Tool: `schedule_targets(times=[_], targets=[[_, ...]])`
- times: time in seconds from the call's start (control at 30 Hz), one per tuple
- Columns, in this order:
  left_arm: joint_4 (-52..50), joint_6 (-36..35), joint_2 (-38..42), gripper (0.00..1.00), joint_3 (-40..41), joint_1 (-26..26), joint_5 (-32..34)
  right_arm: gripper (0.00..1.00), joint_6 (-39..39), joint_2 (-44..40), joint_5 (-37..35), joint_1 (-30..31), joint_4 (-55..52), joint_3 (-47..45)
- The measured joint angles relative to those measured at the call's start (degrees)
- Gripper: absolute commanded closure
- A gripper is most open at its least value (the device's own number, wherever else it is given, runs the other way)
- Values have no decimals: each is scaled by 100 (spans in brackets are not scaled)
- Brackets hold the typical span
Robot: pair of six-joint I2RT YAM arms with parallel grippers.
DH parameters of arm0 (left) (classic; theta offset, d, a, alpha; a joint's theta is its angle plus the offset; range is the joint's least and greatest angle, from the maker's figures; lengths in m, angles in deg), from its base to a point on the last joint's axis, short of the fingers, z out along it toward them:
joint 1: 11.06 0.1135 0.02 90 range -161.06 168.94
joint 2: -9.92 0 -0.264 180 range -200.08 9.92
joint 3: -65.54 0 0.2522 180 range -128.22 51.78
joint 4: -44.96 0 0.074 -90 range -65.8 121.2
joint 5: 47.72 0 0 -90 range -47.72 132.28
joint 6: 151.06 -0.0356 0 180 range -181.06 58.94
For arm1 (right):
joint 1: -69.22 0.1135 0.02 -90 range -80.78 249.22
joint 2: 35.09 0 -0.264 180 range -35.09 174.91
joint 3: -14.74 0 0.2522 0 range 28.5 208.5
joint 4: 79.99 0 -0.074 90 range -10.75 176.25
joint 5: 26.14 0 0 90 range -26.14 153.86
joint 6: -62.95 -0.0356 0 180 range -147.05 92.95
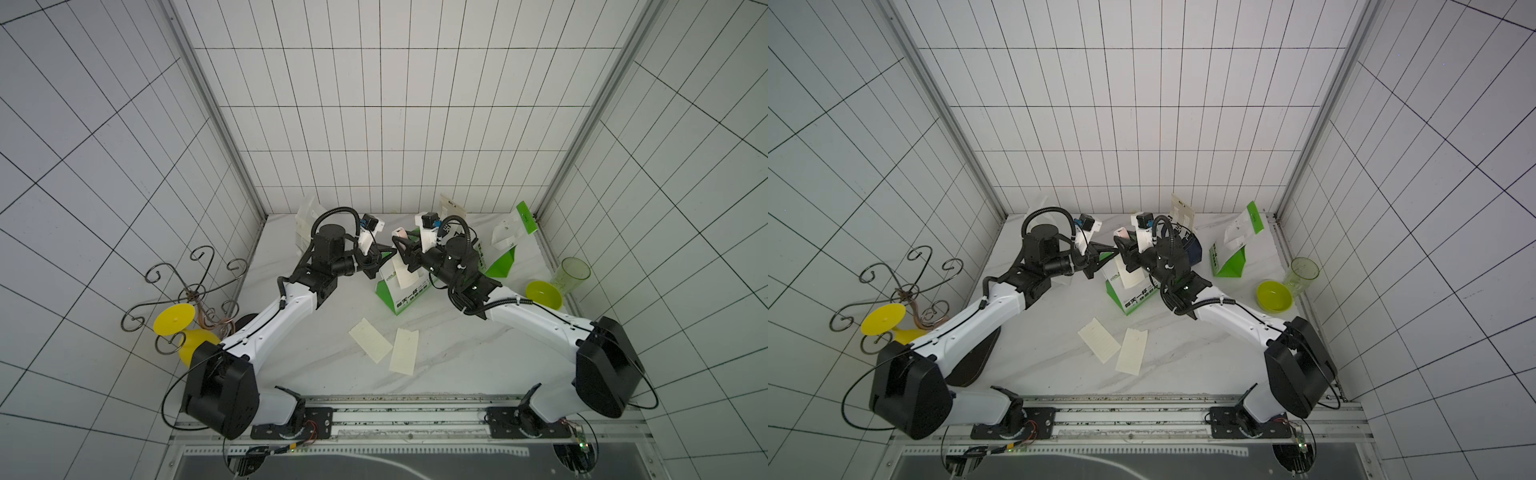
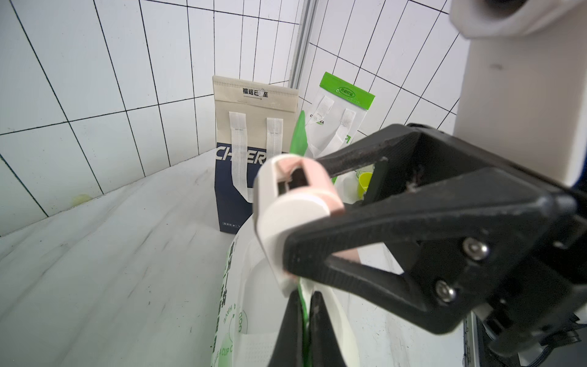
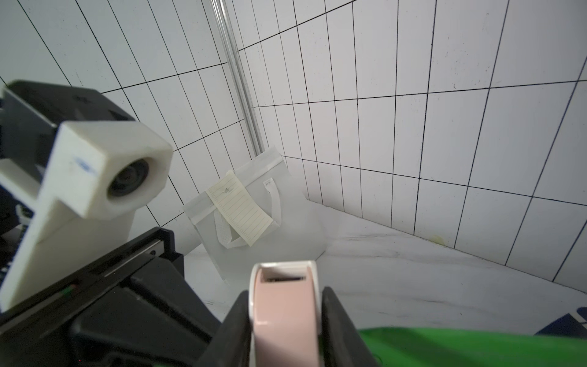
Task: Staple the receipts to the bags
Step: Place the stapler in the takeout bag.
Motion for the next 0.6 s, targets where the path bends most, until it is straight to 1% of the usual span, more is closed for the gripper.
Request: schedule_targets(times=[0.17, 0.33, 0.43, 0.6], targets=[[31, -153, 2, 100, 0, 11, -114, 50, -39, -199, -26, 76, -229, -7], [37, -363, 2, 100, 0, 31, -177, 46, -72, -426, -151, 122, -457, -22], [24, -446, 2, 100, -11, 105, -295, 44, -83, -728, -205, 122, -612, -72], [-20, -553, 4, 100, -66, 378, -610, 42, -72, -1429, -293, 122, -848, -153]])
